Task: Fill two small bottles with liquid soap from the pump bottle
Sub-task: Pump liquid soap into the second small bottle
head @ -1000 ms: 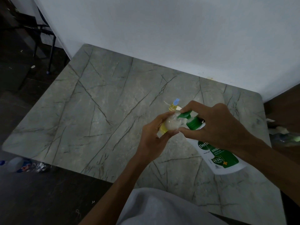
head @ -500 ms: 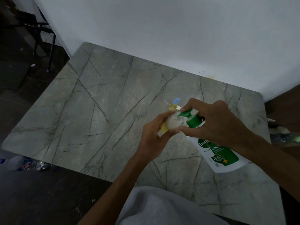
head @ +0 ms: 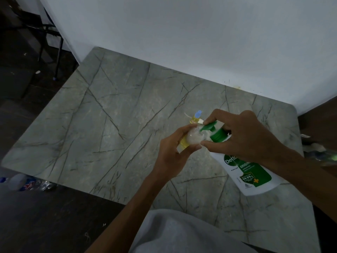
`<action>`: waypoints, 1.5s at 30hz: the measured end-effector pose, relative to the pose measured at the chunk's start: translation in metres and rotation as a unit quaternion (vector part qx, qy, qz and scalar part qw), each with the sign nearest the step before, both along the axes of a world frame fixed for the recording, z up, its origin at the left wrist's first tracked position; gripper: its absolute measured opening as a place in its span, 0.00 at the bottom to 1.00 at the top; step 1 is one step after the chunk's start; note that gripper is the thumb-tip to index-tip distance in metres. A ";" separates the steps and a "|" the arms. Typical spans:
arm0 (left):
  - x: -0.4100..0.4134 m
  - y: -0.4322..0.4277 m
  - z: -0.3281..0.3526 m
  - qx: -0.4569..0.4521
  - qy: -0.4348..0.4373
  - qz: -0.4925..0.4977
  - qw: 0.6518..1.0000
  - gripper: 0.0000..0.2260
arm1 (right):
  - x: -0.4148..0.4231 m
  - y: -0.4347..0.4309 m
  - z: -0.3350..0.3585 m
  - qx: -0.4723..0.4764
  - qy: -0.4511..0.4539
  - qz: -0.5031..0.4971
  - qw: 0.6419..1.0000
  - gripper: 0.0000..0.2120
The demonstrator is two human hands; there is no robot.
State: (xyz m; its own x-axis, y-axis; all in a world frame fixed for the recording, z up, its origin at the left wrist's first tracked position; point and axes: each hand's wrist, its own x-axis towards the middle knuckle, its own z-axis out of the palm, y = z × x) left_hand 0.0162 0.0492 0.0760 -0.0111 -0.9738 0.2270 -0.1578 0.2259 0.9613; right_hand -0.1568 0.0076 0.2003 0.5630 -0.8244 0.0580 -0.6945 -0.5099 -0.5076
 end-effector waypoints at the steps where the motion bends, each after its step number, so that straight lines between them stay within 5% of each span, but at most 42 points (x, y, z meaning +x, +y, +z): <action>1: -0.001 0.001 0.001 -0.005 -0.005 -0.001 1.000 0.23 | 0.000 0.000 0.001 0.002 0.001 -0.001 1.000 0.19; 9: 0.001 -0.002 -0.001 0.004 0.005 0.005 1.000 0.25 | 0.002 -0.001 0.003 0.018 0.020 0.013 1.000 0.29; 16: 0.000 0.000 0.001 0.002 0.000 0.004 1.000 0.23 | 0.002 0.003 -0.002 -0.003 0.001 -0.002 1.000 0.20; 23: -0.001 -0.002 -0.003 0.006 0.013 0.006 1.000 0.24 | 0.001 0.001 0.000 -0.002 0.012 0.008 1.000 0.29; 31: -0.002 0.003 0.000 -0.004 -0.010 0.000 1.000 0.24 | -0.001 0.003 -0.006 -0.007 -0.005 0.002 1.000 0.21; 39: -0.001 -0.001 0.000 -0.002 0.012 0.011 1.000 0.24 | -0.001 0.005 -0.009 -0.022 0.010 0.004 1.000 0.28; 45: -0.003 0.002 -0.001 -0.007 -0.007 0.009 1.000 0.23 | -0.002 0.005 -0.011 -0.024 -0.005 -0.011 1.000 0.20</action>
